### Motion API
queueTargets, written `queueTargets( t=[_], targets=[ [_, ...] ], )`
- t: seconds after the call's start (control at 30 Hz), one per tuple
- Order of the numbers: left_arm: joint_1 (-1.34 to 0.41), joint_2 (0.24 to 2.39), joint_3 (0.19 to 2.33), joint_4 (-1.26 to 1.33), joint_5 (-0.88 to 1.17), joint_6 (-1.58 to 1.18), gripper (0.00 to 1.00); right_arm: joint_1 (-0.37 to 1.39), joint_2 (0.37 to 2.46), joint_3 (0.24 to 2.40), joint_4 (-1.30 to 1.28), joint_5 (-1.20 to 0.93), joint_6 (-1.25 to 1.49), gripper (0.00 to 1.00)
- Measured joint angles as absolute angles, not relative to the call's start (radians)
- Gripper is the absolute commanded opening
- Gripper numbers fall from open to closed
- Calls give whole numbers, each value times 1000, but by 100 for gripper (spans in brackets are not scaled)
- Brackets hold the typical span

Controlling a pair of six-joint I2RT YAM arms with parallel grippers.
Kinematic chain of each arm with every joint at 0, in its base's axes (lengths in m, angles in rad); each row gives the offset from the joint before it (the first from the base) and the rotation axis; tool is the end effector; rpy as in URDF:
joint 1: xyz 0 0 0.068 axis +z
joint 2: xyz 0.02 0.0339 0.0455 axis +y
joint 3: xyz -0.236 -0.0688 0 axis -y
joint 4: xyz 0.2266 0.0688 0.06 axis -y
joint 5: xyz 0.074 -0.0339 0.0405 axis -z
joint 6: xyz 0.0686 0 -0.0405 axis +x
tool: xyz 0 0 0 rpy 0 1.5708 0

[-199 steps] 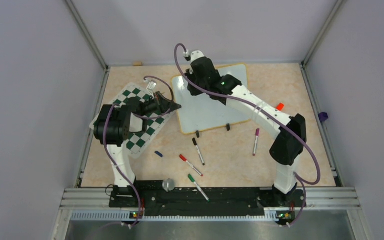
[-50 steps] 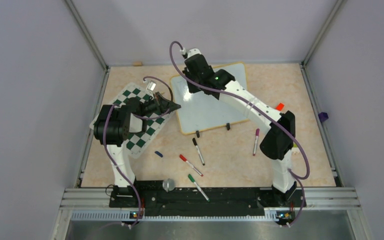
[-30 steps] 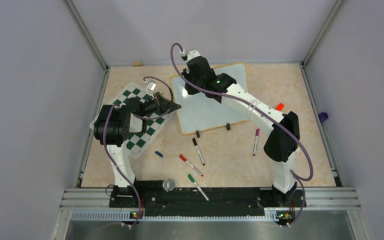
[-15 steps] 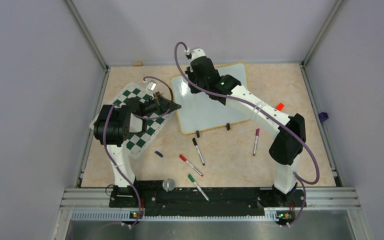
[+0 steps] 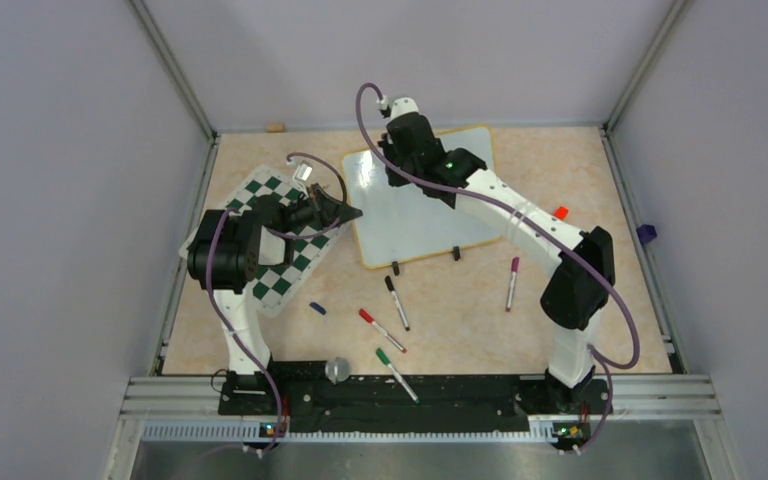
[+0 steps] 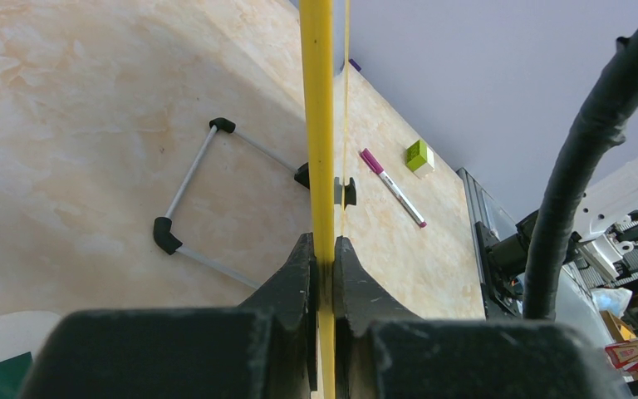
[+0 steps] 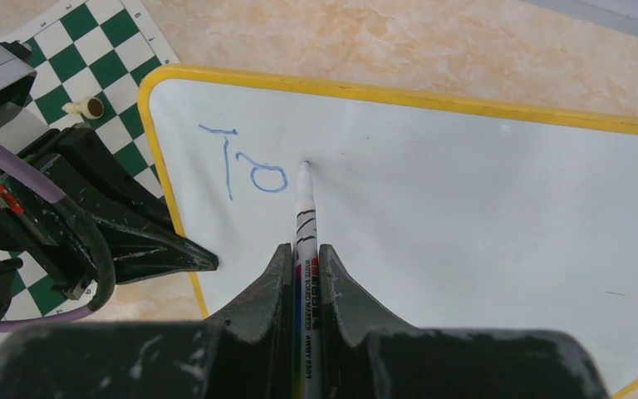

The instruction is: Write a sentence on the whiteboard

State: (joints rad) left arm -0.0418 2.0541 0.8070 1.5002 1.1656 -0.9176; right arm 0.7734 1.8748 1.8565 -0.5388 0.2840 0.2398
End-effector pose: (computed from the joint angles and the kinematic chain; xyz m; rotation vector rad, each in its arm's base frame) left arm 0.3535 -0.0779 0.1520 0.4425 1.6153 -1.5059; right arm 0.3261 0.2915 0.3206 -0.3950 2.0808 0.3049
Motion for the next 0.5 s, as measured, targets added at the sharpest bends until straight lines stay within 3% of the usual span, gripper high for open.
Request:
queueTargets(
  t=[0.5],
  targets=[
    [-42, 2054, 807, 1500, 1166, -918, 0, 767, 1875, 1853, -563, 284, 255, 0]
  ],
)
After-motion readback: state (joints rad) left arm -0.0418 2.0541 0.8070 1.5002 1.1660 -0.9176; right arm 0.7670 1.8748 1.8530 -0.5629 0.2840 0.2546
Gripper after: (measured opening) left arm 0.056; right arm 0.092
